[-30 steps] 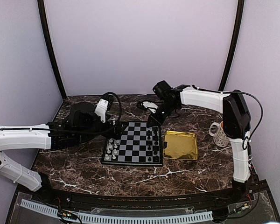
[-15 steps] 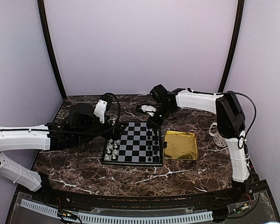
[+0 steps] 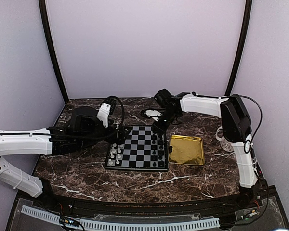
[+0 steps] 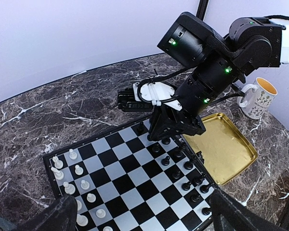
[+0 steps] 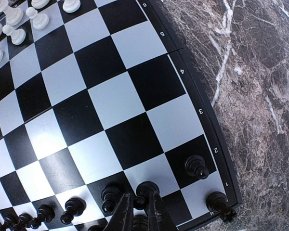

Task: Set up the chess pieces on the board
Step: Place the pawn at b7.

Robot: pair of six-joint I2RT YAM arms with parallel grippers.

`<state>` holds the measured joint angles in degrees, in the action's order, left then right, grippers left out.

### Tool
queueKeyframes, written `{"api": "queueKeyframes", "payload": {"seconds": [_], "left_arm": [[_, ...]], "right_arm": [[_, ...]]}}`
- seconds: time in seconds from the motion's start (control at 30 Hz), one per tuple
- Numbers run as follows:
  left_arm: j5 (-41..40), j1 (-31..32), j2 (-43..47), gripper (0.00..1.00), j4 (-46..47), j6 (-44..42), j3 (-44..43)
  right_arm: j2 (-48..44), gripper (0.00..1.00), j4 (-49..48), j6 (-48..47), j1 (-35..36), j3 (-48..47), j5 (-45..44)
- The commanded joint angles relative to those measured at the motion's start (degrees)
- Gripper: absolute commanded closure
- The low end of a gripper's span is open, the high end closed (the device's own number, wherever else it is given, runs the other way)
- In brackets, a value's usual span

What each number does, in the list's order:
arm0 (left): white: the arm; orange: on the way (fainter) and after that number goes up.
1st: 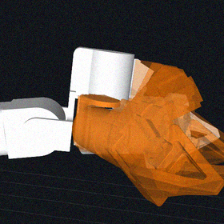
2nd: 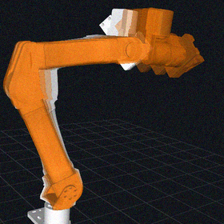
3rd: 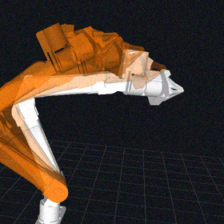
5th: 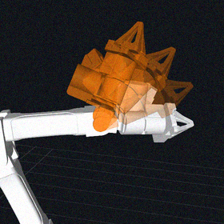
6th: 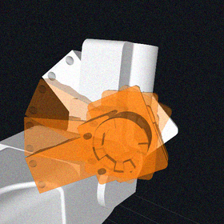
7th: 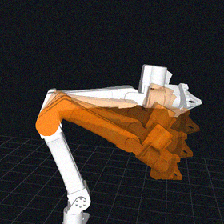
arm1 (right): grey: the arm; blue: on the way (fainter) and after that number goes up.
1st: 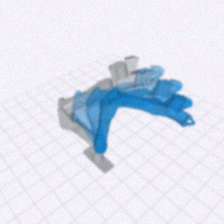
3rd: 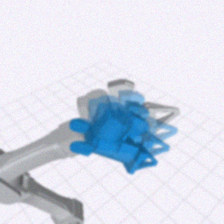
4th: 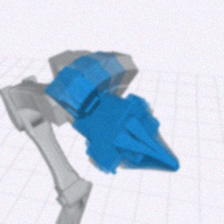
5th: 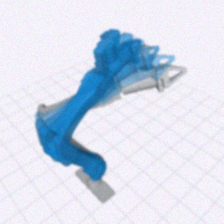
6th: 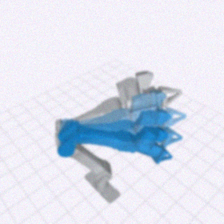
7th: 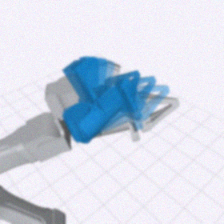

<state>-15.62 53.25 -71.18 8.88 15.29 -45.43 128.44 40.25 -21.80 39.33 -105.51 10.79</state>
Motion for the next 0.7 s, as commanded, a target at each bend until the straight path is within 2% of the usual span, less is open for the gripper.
{"api": "queueKeyframes", "payload": {"seconds": [0.0, 0.37, 0.67], "left_arm": [[0.5, -0.18, 0.18, 0.01, 0.95, 0.53, 0.87], [1.0, -0.17, -0.19, 0.01, 1.44, 1.06, 1.57], [0.37, -0.17, -0.06, 0.01, 2.37, -0.91, 1.54]], "right_arm": [[1.34, 0.87, -1.47, 0.05, 0.22, -1.8, -0.97], [2.08, 0.85, -1.51, 0.42, 0.22, -3.07, -1.06], [-3.26, 0.74, 1.27, 1.47, 0.22, -3.72, -0.77]]}}
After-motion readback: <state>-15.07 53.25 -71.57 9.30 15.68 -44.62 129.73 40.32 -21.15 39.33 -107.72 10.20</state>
